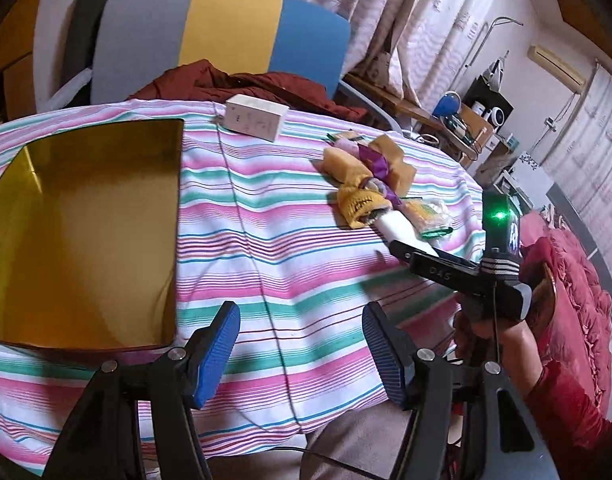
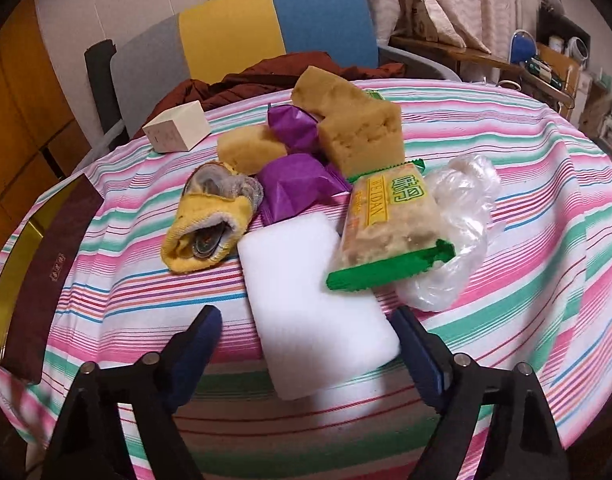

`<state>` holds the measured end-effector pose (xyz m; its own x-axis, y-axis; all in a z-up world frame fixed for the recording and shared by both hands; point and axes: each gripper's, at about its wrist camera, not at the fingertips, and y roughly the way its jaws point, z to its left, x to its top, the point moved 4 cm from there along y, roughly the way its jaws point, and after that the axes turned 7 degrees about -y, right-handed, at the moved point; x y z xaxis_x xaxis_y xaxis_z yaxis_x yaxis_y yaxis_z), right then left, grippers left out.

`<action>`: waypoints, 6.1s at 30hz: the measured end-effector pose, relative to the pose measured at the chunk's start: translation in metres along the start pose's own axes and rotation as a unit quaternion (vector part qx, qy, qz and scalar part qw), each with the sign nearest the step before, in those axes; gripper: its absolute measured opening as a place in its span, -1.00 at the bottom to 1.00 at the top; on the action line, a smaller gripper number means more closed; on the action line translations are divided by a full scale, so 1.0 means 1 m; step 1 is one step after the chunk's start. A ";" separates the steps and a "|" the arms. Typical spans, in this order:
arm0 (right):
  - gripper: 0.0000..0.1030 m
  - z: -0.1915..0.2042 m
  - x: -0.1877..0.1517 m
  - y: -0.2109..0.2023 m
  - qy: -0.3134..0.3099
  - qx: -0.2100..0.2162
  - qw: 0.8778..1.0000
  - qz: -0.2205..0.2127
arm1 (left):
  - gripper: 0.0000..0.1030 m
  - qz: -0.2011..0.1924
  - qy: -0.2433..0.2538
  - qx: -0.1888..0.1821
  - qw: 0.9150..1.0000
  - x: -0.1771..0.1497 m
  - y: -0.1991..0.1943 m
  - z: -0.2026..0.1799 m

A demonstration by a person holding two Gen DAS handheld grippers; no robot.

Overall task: Organize objects
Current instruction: 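Move both tools from the gold tray toward the pile of items, then grasp the white sponge with the right tool while the left tool grasps the yellow knitted glove, then carry the white sponge and yellow glove in both tools over the gold tray, then open the right tool to drop the sponge while the left tool releases the glove into the tray, then grasp the clear plastic bag bundle with the right tool while the left tool returns to the pile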

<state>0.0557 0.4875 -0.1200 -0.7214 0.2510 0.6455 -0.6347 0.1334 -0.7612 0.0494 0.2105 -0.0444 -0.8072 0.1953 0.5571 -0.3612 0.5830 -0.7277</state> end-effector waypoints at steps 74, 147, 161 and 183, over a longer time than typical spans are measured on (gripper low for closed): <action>0.12 0.017 -0.008 -0.006 -0.001 0.018 0.998 -0.061 | -0.45 -0.030 0.022 -0.112 0.993 0.035 0.138 -0.025; 0.73 0.308 0.018 -0.056 -0.060 0.248 0.964 -0.070 | 0.05 -0.176 -0.142 0.124 0.966 0.035 -0.102 0.205; 0.76 0.214 0.027 -0.054 -0.009 0.162 0.983 -0.082 | 0.06 -0.153 -0.047 0.035 0.986 0.022 -0.072 0.127; 0.76 -0.044 0.023 -0.054 0.089 -0.107 0.984 -0.111 | 0.20 -0.071 0.014 -0.060 0.996 0.001 -0.018 0.017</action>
<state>0.0851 0.5285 -0.0670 -0.5000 0.3539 0.7904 -0.6846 0.3974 -0.6110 0.0469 0.1866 -0.0379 -0.7381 0.1263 0.6628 -0.4103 0.6958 -0.5895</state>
